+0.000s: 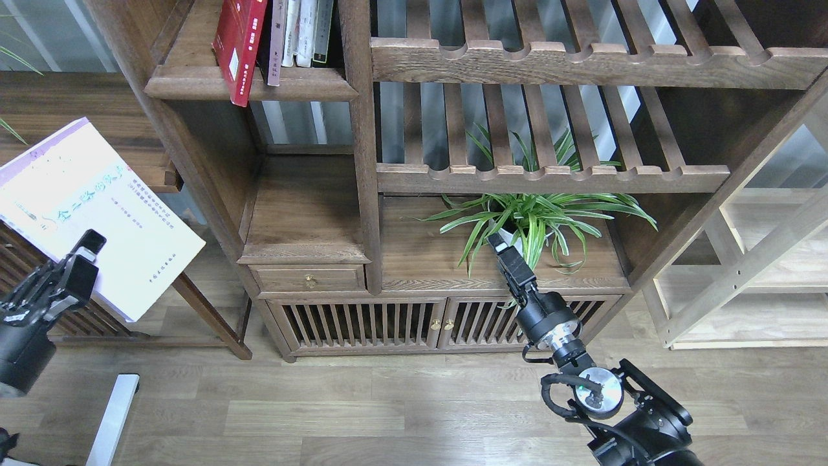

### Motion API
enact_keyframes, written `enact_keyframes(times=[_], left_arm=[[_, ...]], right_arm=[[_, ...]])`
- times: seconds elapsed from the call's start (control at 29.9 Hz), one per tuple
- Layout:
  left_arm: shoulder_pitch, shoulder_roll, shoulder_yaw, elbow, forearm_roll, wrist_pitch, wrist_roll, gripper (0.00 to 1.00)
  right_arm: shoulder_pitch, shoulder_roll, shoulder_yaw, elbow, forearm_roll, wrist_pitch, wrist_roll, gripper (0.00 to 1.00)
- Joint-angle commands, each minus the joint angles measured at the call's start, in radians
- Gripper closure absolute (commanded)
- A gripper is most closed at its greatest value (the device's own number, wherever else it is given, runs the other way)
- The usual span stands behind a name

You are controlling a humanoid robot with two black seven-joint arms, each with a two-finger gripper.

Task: Organize books on shelf
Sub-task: 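Lift the white book with the left gripper up toward the top shelf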

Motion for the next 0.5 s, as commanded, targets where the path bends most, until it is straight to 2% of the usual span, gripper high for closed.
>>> enact_keyframes(times=[0.0, 0.47], left_arm=[[-0.013, 0.003, -0.017, -0.032, 0.011, 0.000, 0.034, 0.97], [-0.200, 0.123, -0.045, -0.021, 0.027, 0.000, 0.034, 0.97]], right_arm=[[0.000, 0.000, 0.004, -0.002, 0.006, 0.000, 0.000, 0.00], [0.001, 0.000, 0.007, -0.028, 0.039, 0.000, 0.000, 0.00]])
